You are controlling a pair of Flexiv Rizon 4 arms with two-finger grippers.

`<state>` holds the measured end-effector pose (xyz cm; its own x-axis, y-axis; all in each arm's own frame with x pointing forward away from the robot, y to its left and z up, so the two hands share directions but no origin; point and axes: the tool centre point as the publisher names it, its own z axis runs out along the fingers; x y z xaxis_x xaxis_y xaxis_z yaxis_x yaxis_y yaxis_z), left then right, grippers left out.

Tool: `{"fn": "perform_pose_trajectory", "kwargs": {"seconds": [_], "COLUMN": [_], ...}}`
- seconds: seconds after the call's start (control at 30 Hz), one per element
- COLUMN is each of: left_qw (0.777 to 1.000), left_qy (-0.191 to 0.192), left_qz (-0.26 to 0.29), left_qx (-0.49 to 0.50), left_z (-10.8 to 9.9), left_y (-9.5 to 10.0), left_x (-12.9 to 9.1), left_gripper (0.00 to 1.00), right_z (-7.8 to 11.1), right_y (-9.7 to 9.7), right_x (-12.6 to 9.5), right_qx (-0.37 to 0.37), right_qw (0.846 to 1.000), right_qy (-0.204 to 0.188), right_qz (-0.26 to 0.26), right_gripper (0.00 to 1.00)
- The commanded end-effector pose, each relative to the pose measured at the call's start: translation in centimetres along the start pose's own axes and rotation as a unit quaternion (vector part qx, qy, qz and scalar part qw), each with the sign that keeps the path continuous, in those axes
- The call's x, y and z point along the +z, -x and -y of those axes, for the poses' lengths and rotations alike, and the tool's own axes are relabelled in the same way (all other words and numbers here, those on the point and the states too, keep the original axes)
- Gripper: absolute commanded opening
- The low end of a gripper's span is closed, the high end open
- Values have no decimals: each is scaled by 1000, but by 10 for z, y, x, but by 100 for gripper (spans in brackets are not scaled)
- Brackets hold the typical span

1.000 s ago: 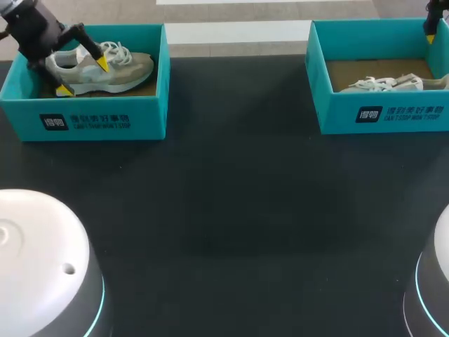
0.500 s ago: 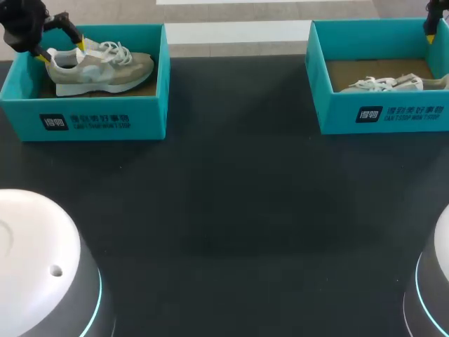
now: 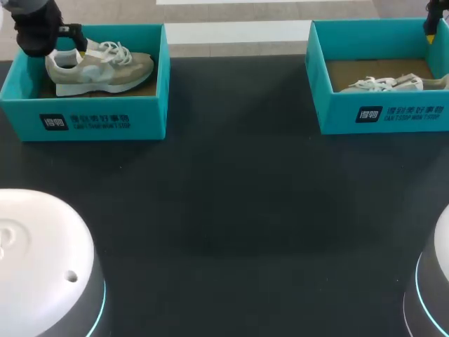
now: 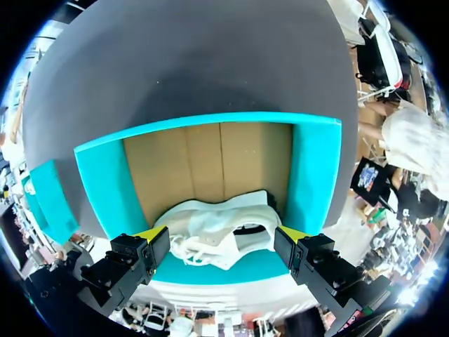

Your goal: Take the shoe out of the shoebox, open the shoe tongue, remove and reinsert the insole, then place the shoe into the shoebox

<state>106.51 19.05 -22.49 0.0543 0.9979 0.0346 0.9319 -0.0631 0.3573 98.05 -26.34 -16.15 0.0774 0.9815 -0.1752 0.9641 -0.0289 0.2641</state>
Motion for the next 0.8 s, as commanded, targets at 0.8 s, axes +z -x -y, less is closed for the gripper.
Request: {"fn": "perform_pose_trajectory", "kwargs": {"seconds": [0.8], "left_qw": [981], "left_qy": [11], "left_qz": [-122], "left_qx": [-149], "left_z": [-102], "left_y": [-57], "left_x": [74], "left_gripper": [100], "right_z": [1], "right_y": [0], "right_x": [0], "right_qx": [0], "right_qw": [1000], "right_qy": [1], "right_qz": [0], "right_gripper": [100]}}
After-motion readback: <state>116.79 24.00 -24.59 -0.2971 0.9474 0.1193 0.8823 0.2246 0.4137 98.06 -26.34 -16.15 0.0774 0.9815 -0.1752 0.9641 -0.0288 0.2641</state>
